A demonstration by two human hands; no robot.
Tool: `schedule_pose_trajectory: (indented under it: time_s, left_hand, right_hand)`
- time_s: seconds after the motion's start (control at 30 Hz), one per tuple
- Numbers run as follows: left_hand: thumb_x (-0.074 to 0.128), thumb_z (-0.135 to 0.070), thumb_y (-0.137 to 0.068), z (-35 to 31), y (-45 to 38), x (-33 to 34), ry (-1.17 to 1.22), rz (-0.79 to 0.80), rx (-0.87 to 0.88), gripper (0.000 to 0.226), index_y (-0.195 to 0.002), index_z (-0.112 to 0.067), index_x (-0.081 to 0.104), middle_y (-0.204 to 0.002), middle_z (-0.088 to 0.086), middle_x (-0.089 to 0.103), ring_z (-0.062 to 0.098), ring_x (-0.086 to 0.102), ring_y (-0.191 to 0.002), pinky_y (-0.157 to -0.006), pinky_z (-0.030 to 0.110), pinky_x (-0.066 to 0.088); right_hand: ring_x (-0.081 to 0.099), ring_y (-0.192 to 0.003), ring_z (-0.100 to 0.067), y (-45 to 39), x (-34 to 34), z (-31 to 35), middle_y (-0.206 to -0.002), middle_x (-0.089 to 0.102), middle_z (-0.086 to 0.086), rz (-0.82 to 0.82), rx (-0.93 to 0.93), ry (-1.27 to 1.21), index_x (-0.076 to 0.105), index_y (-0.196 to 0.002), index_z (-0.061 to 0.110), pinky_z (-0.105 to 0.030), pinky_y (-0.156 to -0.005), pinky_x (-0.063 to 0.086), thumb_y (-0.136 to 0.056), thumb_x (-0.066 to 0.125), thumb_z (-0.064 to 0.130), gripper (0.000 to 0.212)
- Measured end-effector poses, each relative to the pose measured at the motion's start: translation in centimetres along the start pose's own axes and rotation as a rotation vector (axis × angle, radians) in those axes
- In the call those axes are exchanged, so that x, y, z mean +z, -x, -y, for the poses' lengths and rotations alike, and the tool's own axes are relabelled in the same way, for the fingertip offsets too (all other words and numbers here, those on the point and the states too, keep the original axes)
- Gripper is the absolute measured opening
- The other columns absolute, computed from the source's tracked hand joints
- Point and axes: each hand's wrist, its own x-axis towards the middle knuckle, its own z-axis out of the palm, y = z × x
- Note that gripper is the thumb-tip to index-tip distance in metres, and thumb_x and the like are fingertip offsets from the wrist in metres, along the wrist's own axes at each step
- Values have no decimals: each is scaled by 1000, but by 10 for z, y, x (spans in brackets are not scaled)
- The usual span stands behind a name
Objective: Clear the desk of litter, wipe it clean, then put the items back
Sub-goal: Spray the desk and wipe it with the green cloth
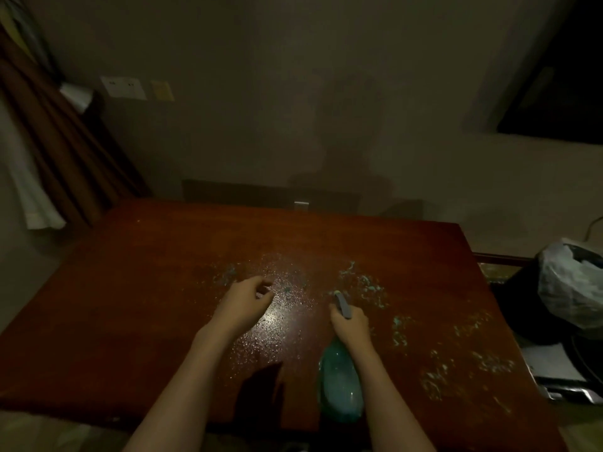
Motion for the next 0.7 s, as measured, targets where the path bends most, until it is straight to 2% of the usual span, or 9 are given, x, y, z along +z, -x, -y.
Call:
schedule_pose_trajectory:
  time_s: [0.1,0.2,0.3,0.43,0.53,0.6,0.7]
  left_hand:
    - [55,-25,-95,8,17,-3,-17,-3,-5,33,-127,-17,55,-119,2,61,11,56,-100,-87,28,48]
    - [54,-24,-95,10,31,-4,-23,-18,8,32,-127,-16,56,-119,1,61,9,55,-98,-83,23,43]
    - [55,-24,-95,7,48,-2,-8,-10,23,32,-126,-18,56,-117,0,62,9,56,-97,-82,25,45]
    - [55,-24,-95,8,75,1,3,8,39,31,-126,-18,57,-112,-1,62,11,57,-97,-83,29,51]
    - [55,-23,-95,14,100,5,13,11,35,32,-126,-17,57,-110,0,62,11,56,-95,-71,21,47]
    - [56,-23,-95,18,121,8,33,18,28,31,-125,-17,58,-105,-3,61,11,56,-94,-74,24,47]
    - [57,-22,-94,26,153,14,34,28,13,30,-123,-17,59,-111,1,63,13,58,-93,-81,29,50]
  right_hand:
    - [34,-49,-9,13,1,-8,-57,40,2,18,-15,4,40,-58,16,-19,-45,24,-95,48,10,38]
    - [34,-49,-11,35,-1,-13,-56,40,1,-30,-7,-32,40,-56,15,-22,-45,25,-94,49,11,39]
    - [32,-48,-12,54,-2,-20,-55,38,1,-80,32,-103,40,-56,14,-23,-45,24,-94,48,12,39]
    - [36,-50,-10,80,1,-33,-59,42,2,26,14,0,42,-59,16,-20,-45,27,-95,48,16,37]
    - [38,-51,-9,107,2,-46,-60,44,2,46,15,4,44,-60,16,-16,-43,28,-96,48,17,36]
    - [39,-51,-11,130,6,-58,-61,46,0,14,35,-22,45,-60,14,-18,-44,29,-95,48,16,35]
    - [41,-53,-12,162,12,-75,-62,47,0,-46,42,-76,46,-61,15,-23,-49,32,-95,47,17,34]
